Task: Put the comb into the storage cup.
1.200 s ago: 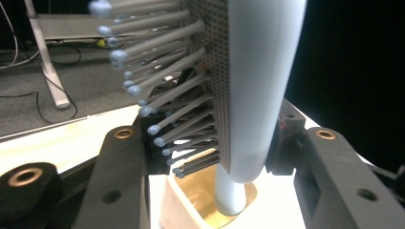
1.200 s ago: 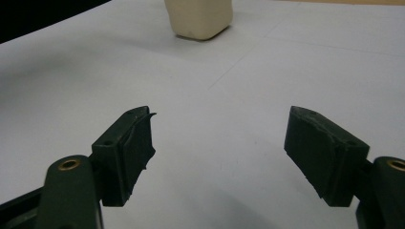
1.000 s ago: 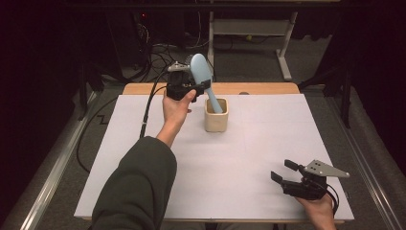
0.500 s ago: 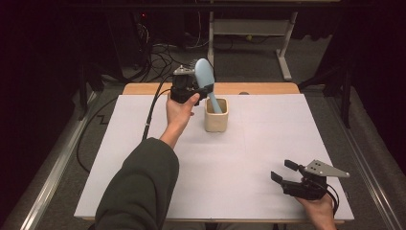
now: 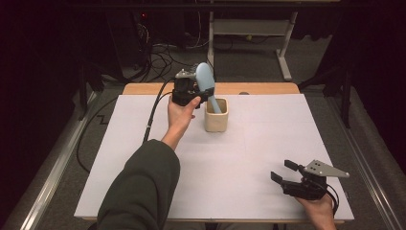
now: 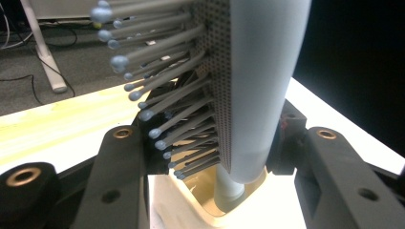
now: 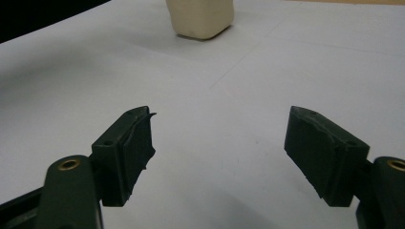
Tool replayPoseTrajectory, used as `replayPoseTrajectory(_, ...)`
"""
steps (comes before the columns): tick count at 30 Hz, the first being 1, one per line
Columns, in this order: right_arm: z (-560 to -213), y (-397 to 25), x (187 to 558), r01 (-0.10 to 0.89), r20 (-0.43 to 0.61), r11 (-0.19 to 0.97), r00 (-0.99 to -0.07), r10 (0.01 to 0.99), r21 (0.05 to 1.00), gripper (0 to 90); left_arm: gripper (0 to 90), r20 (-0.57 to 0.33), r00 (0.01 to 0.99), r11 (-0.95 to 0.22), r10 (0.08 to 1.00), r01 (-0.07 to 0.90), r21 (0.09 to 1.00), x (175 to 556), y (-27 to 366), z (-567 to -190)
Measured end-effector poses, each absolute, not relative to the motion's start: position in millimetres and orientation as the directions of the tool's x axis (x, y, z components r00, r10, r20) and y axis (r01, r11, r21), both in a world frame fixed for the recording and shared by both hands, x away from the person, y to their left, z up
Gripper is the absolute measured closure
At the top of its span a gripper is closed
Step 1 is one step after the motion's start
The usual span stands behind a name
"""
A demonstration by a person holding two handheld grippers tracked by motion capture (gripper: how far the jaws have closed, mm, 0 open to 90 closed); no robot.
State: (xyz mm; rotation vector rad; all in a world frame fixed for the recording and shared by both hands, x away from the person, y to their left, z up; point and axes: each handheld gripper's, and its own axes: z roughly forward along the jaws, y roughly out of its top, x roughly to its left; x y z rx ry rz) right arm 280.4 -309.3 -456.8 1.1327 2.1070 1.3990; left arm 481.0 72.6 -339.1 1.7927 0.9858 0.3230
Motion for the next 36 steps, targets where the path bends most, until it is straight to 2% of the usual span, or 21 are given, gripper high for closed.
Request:
replayPoseTrajectory(20,-457.1,-309.3,280.9,0.419,0.123,0.186,-0.609,0.784,0.889,25.5,53.0,-0.234,0.614,-0.144,0.754,0.502,0.853,483.1,71.9,-357.4)
replayPoseTrajectory(36,-457.0,-309.3,280.6,0.419,0.125,0.185,-0.611,0.782,0.889,25.5,51.6,-0.209,0.623,-0.191,0.754,0.512,0.837,483.4,63.5,-367.0)
